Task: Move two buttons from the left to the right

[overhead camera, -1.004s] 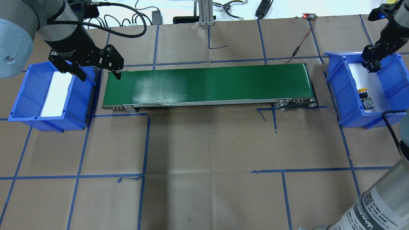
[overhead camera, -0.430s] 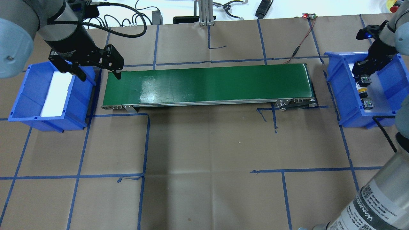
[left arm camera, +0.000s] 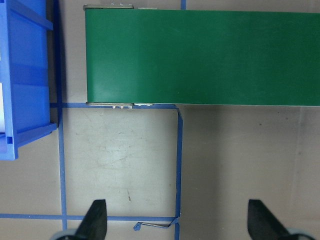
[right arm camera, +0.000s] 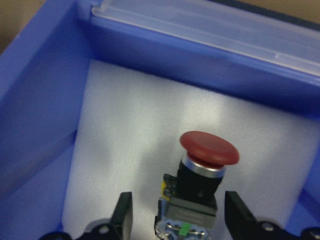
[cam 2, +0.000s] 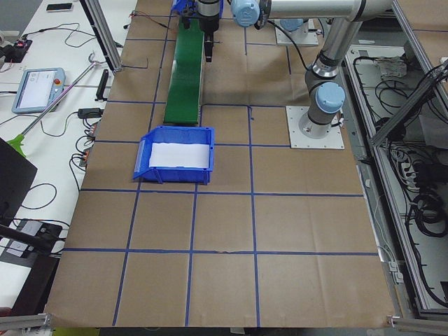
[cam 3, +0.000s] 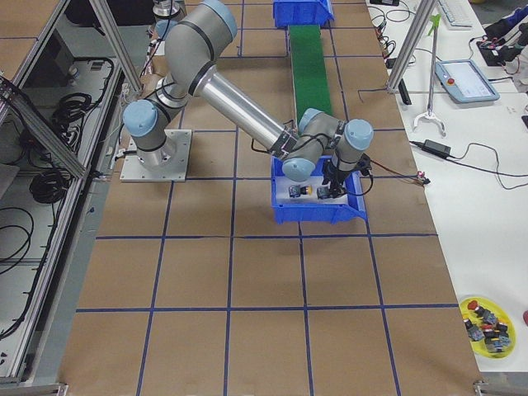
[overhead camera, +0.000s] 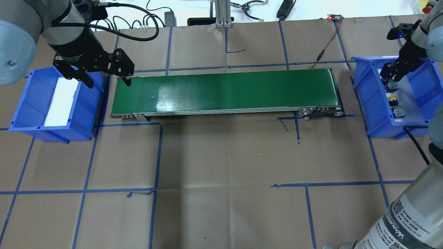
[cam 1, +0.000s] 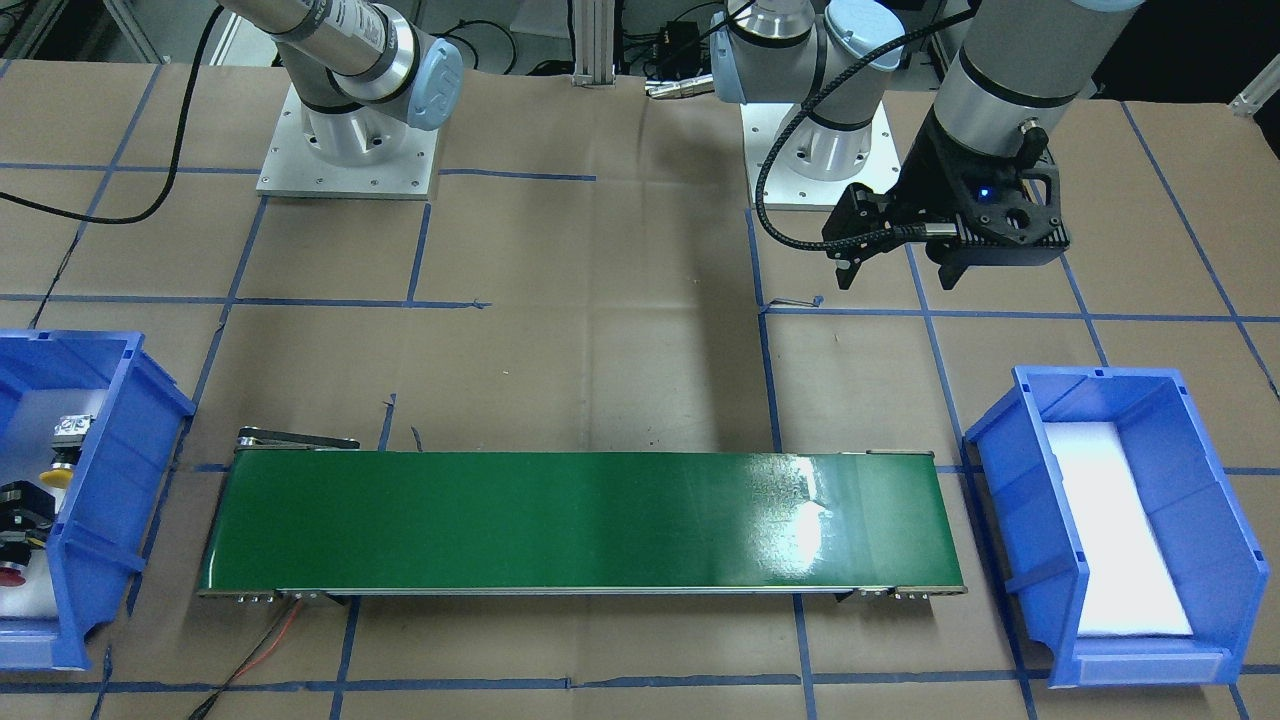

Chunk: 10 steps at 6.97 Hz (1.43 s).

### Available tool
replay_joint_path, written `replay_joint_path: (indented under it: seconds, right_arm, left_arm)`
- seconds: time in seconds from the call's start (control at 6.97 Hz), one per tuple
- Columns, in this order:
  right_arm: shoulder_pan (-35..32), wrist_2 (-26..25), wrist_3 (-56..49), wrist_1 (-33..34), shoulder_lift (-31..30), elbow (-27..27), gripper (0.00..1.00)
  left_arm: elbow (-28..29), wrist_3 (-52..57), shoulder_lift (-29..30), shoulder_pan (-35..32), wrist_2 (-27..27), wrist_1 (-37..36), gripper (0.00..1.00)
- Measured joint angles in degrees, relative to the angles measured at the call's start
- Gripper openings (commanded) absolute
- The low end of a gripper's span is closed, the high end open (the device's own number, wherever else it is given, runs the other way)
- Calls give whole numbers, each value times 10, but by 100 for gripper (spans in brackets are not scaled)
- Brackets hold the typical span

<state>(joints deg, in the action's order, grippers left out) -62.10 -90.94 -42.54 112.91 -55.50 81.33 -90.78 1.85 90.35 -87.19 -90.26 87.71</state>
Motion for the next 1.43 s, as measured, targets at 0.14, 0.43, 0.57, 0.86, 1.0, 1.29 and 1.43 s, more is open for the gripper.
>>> replay_joint_path:
  seconds: [0.14, 0.43, 0.57, 0.86, 1.0, 1.29, 1.43]
  right_arm:
    - [-1, 0, 1, 3, -4, -2, 100]
    - [-3, -7, 6, -1, -26, -15, 100]
    - [-5, -9, 12, -5, -47, -24, 100]
    - [-24, -7, 95, -42, -101, -31, 100]
    - [-57, -6, 162, -73, -139, -32, 100]
    - [-153, -6, 296, -131, -238, -30, 100]
    - [-202, -8, 346, -175, -271, -28, 100]
  left_arm:
    - [0, 0, 0, 0, 0, 0, 100]
    - [0, 0, 0, 0, 0, 0, 100]
    - [0, 0, 0, 0, 0, 0, 100]
    - [1, 0, 0, 0, 0, 0, 100]
    - [1, 0, 0, 0, 0, 0, 100]
    - [1, 0, 0, 0, 0, -2, 100]
    - [1, 0, 0, 0, 0, -2, 100]
